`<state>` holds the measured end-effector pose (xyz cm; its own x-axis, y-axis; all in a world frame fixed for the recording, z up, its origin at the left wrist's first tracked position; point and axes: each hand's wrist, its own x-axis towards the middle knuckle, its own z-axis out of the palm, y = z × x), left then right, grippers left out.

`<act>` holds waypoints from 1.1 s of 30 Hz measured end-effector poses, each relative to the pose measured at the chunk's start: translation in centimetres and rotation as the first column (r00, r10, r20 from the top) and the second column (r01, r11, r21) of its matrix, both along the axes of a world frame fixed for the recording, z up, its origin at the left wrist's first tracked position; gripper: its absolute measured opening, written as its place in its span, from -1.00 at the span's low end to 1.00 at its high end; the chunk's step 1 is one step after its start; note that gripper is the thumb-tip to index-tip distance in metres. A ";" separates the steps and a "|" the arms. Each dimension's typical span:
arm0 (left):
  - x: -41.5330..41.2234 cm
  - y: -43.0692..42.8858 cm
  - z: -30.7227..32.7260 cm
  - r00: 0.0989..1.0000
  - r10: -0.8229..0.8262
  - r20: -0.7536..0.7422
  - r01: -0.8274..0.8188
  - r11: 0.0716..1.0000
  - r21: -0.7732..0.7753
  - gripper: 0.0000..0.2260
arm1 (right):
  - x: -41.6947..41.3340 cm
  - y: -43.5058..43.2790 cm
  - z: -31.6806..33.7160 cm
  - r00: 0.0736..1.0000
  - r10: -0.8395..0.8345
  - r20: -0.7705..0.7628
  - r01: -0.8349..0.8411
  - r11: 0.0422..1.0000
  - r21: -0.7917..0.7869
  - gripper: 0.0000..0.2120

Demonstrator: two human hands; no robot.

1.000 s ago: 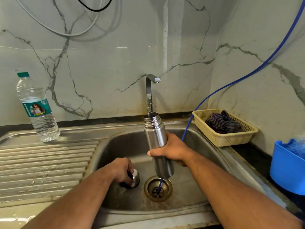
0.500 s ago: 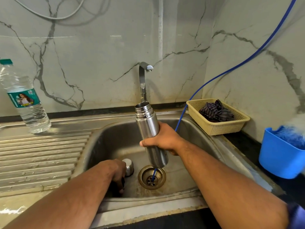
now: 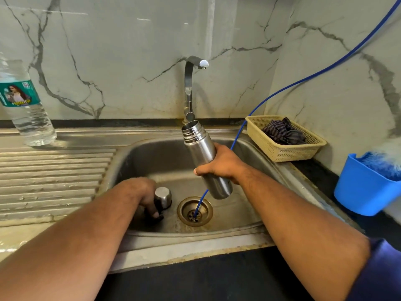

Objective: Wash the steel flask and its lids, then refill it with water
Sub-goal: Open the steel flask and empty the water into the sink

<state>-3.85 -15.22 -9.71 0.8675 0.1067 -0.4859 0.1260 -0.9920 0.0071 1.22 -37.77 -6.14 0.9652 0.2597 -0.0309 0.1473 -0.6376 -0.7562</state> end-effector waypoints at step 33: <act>0.5 1.4 1.8 0.806 0.413 0.424 -0.131 0.823 -0.553 -0.46 | 0.7 0.5 -0.9 0.977 -0.147 0.153 0.210 0.767 -0.607 -0.23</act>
<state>-3.31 -13.80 -7.88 0.9658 0.2562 -0.0402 0.2272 -0.7613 0.6073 1.96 -37.30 -6.99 0.9987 0.0381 -0.0345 0.0312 -0.9831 -0.1804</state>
